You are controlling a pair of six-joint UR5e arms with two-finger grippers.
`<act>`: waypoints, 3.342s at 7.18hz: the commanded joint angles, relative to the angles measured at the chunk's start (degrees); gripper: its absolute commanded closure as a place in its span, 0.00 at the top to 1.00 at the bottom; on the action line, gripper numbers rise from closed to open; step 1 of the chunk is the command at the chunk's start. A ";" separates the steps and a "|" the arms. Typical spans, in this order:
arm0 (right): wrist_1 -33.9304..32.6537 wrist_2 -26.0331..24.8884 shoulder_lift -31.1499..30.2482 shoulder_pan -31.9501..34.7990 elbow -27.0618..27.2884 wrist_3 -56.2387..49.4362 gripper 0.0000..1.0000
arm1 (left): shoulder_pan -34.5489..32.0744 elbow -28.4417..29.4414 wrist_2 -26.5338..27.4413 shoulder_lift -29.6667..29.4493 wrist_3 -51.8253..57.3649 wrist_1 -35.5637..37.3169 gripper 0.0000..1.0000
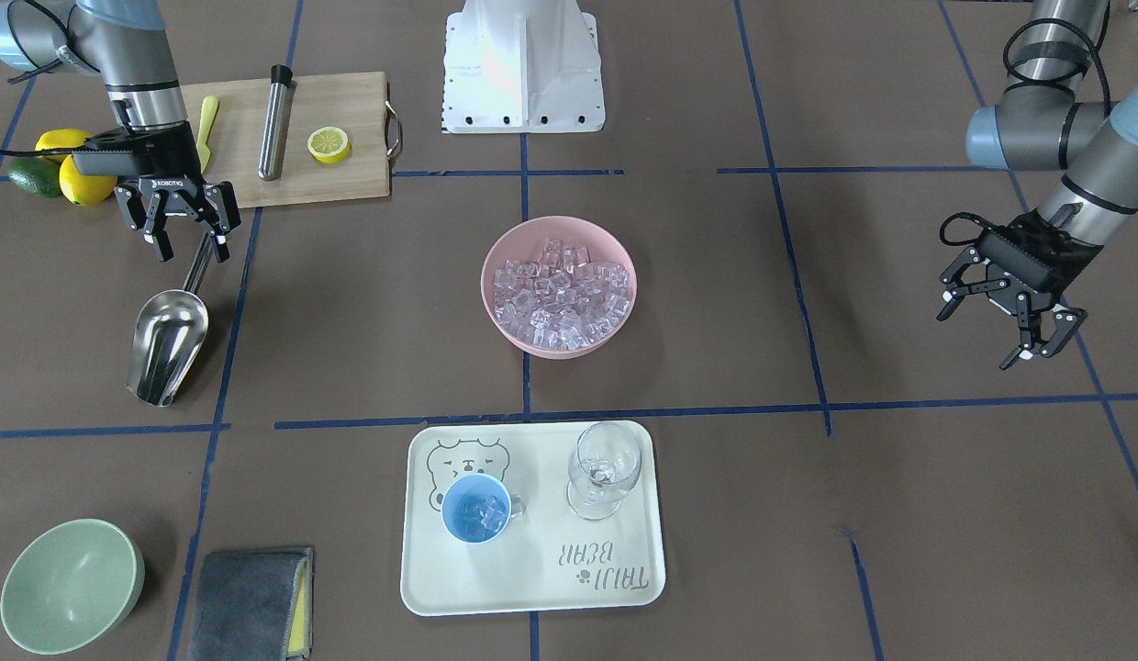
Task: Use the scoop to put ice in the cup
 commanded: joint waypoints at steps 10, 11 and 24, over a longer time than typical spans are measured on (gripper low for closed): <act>-30.16 66.70 5.58 65.82 -7.00 -81.95 1.00 | -28.13 -9.10 -24.57 0.64 -0.21 55.42 1.00; -44.99 66.70 11.45 69.60 -7.00 -95.66 1.00 | -28.31 -10.24 -23.09 1.00 0.32 53.07 1.00; -58.85 66.62 15.91 70.60 -10.78 -104.58 1.00 | -30.85 -9.11 -16.57 -0.14 5.50 70.01 1.00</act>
